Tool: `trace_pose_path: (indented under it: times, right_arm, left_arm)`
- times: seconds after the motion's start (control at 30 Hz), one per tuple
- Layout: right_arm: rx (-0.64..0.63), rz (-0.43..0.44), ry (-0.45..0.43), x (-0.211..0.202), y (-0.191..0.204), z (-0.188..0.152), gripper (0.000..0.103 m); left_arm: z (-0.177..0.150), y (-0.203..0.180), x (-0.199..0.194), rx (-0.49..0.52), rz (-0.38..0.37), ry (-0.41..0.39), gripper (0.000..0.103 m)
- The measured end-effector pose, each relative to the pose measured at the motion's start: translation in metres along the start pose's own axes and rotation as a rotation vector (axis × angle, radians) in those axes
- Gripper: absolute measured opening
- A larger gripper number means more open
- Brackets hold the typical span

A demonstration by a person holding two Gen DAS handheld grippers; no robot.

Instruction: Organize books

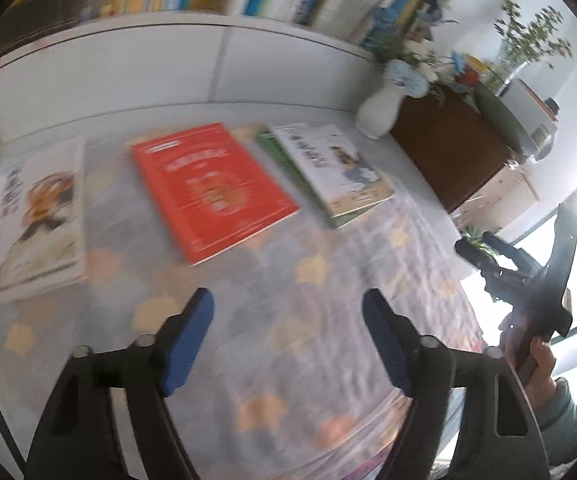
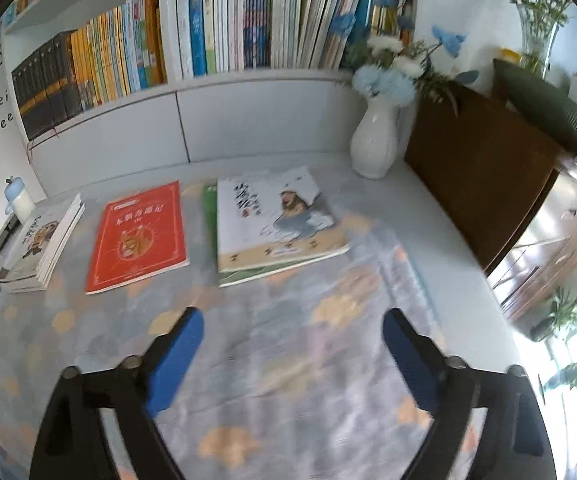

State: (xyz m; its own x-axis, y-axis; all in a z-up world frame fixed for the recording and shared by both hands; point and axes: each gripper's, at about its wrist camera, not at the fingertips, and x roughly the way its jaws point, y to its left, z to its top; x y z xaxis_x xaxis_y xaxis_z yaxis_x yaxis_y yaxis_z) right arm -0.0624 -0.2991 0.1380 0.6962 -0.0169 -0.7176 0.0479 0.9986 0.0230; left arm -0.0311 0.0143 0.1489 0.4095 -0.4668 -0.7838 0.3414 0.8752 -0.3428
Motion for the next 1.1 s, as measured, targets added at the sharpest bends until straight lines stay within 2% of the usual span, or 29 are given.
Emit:
trace_pose_path:
  times: [0.07,0.17,0.27,0.33,0.4,0.57,0.67,0.73,0.77,0.8,0.93,1.0,1.1]
  right_arm:
    - [0.047,0.069,0.031,0.008,-0.021,-0.002,0.094]
    - [0.161,0.129,0.118,0.036,-0.054,-0.011,0.094]
    - [0.2,0.129,0.16,0.062,-0.074,-0.019,0.094]
    - [0.148,0.077,0.176,0.077,-0.078,-0.022,0.094]
    - [0.133,0.093,0.19,0.086,-0.081,-0.021,0.094]
    - [0.085,0.091,0.173,0.108,-0.087,-0.001,0.094]
    - [0.088,0.116,0.172,0.127,-0.093,0.02,0.094]
    - [0.09,0.144,0.168,0.142,-0.097,0.037,0.094]
    - [0.09,0.147,0.163,0.15,-0.099,0.046,0.094]
    - [0.093,0.15,0.216,0.156,-0.1,0.052,0.093]
    - [0.111,0.206,0.237,0.191,-0.103,0.075,0.075]
    - [0.128,0.239,0.251,0.209,-0.104,0.082,0.071]
    - [0.142,0.269,0.261,0.23,-0.103,0.091,0.07]
  left_arm:
    - [0.01,-0.008,0.015,-0.008,-0.007,0.01,0.08]
    - [0.028,-0.022,0.042,-0.024,-0.018,0.024,0.08]
    - [0.047,-0.031,0.07,-0.035,-0.043,0.038,0.08]
    - [0.061,-0.034,0.089,-0.055,-0.054,0.048,0.08]
    - [0.071,-0.038,0.105,-0.068,-0.075,0.048,0.08]
    - [0.098,-0.041,0.146,-0.102,-0.091,0.066,0.08]
    - [0.108,-0.037,0.169,-0.128,-0.145,0.1,0.08]
    - [0.115,-0.034,0.187,-0.159,-0.212,0.125,0.08]
    - [0.118,-0.032,0.194,-0.167,-0.207,0.121,0.08]
    - [0.121,-0.031,0.199,-0.169,-0.195,0.118,0.08]
    - [0.131,-0.025,0.222,-0.189,-0.172,0.113,0.079]
    - [0.137,-0.022,0.232,-0.189,-0.147,0.113,0.079]
    - [0.143,-0.017,0.245,-0.202,-0.167,0.12,0.079]
